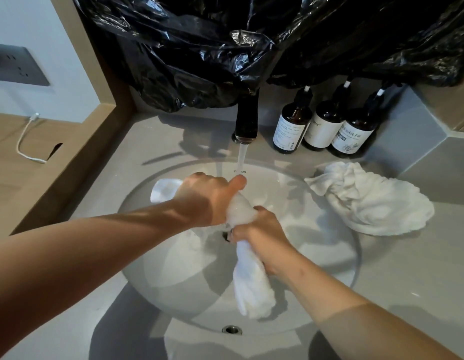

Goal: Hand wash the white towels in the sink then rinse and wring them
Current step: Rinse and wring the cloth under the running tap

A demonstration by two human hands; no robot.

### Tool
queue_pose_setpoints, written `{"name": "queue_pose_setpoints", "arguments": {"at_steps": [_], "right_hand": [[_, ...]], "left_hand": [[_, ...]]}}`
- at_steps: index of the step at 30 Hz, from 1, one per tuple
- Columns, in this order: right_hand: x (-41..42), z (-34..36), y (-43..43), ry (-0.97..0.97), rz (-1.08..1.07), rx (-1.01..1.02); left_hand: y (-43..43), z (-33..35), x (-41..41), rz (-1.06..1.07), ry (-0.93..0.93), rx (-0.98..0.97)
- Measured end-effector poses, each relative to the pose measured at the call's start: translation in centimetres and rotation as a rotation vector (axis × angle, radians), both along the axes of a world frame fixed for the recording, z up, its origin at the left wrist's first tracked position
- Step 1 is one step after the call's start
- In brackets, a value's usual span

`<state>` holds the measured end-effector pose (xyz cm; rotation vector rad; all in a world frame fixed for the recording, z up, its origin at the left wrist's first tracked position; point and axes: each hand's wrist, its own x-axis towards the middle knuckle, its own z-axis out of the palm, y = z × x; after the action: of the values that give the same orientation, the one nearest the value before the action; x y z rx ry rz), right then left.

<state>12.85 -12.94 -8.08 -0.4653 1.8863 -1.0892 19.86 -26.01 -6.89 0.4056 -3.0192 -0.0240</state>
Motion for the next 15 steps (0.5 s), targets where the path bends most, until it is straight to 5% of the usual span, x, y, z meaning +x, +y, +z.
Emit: {"name": "queue_pose_setpoints", "arguments": {"at_steps": [7, 10, 13, 15], "right_hand": [[-1.3, 0.2, 1.1, 0.004, 0.117, -0.022], [-3.3, 1.4, 1.0, 0.158, 0.299, 0.050], [-3.2, 1.8, 0.9, 0.532, 0.336, 0.179], [-1.8, 1.0, 1.4, 1.124, 0.280, 0.172]], "left_hand": [[0.2, -2.8, 1.0, -0.066, 0.338, -0.059], [1.7, -1.6, 1.0, 0.156, 0.146, 0.219], [1.6, -0.6, 0.4, 0.260, -0.089, 0.500], [0.8, -0.3, 0.3, 0.274, -0.125, 0.768]]}}
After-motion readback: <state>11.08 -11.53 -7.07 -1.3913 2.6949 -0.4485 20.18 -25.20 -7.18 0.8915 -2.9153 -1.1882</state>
